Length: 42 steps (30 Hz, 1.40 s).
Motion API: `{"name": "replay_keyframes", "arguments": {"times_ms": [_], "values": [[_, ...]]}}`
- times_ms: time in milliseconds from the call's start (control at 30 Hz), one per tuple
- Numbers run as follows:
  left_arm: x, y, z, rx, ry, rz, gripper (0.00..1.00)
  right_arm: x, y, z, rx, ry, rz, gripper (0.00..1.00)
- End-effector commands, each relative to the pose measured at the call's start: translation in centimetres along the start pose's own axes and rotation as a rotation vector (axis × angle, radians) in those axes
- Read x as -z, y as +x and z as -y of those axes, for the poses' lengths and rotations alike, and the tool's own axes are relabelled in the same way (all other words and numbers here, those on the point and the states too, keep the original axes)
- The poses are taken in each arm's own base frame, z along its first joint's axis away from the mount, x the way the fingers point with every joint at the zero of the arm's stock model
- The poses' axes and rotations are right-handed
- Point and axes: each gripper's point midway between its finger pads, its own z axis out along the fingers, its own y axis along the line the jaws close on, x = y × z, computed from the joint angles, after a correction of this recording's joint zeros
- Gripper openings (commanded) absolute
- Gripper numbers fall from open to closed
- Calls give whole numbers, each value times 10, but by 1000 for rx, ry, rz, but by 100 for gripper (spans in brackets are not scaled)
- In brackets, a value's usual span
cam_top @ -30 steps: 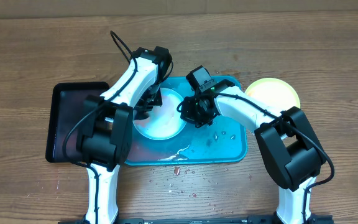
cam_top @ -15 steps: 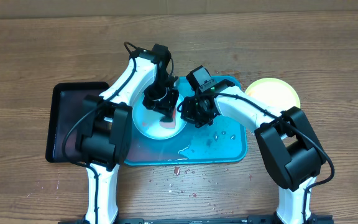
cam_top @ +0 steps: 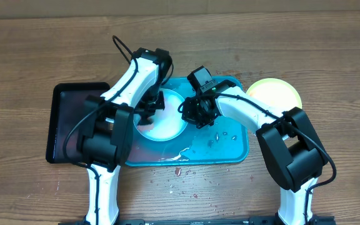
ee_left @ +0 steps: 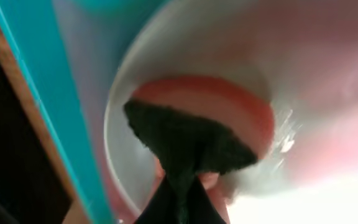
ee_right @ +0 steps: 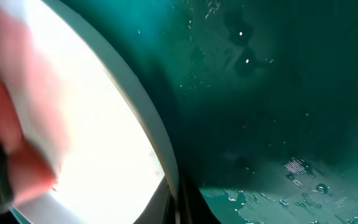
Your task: Clean dirty plates on tray and stack at the side
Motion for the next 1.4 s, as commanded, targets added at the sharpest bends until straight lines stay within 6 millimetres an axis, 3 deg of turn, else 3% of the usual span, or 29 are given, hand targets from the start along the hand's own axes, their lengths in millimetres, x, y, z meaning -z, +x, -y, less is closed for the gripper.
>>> {"name": "replay_keyframes", "arguments": {"times_ms": [0,167,433,633,800,967,1200,1367], "values": [[0,16,8,-193,72,-97,4,-7,0,13,-17,40,-4,4],[36,11,10,-214,122,-70,4,-7,2,13,-19,40,-15,4],[138,-15,8,-188,243,185,4,-1,11,-1,86,-29,-69,4],[185,-6,-6,-175,290,313,4,41,4,0,138,37,46,4],[199,9,-17,-172,291,326,4,102,-2,9,184,196,258,4],[204,23,-26,-145,283,311,4,148,5,15,236,342,425,4],[234,53,-54,-79,238,430,4,167,11,34,186,507,531,4],[231,69,-69,-23,221,466,4,178,6,44,164,576,588,4]]}}
